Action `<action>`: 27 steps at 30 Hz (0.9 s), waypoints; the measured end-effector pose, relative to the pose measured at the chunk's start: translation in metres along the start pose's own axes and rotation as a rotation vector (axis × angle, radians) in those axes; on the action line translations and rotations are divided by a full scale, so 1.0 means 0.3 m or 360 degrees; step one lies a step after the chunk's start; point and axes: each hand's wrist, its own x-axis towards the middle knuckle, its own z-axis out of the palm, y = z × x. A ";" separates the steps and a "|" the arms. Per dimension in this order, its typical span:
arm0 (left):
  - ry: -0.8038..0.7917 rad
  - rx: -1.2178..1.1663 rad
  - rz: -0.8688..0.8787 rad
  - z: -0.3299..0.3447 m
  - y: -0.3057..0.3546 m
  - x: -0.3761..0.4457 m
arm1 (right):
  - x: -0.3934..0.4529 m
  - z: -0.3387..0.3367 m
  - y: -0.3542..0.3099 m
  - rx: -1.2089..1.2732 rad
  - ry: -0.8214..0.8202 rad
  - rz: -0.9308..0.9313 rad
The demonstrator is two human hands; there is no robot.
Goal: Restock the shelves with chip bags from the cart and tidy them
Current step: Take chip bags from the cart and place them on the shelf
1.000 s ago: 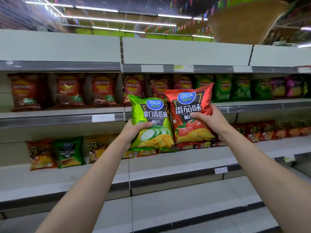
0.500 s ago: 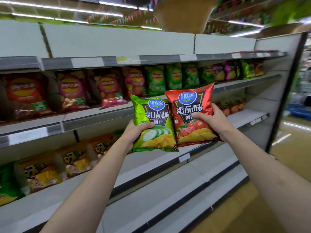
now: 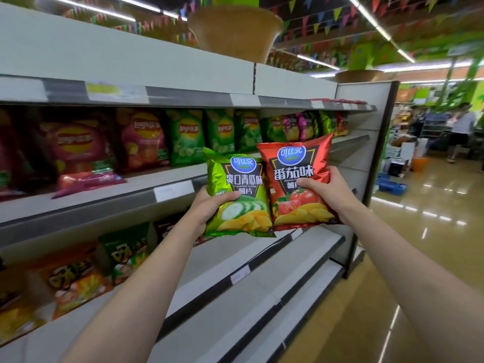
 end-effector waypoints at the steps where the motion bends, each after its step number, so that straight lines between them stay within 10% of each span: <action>1: -0.0009 -0.0010 0.0002 0.009 -0.011 0.031 | 0.023 -0.005 0.011 -0.0006 0.0018 -0.0003; 27: -0.0086 0.0063 -0.0117 0.647 -0.282 0.538 | 0.438 -0.564 0.402 -0.0090 0.0156 0.0103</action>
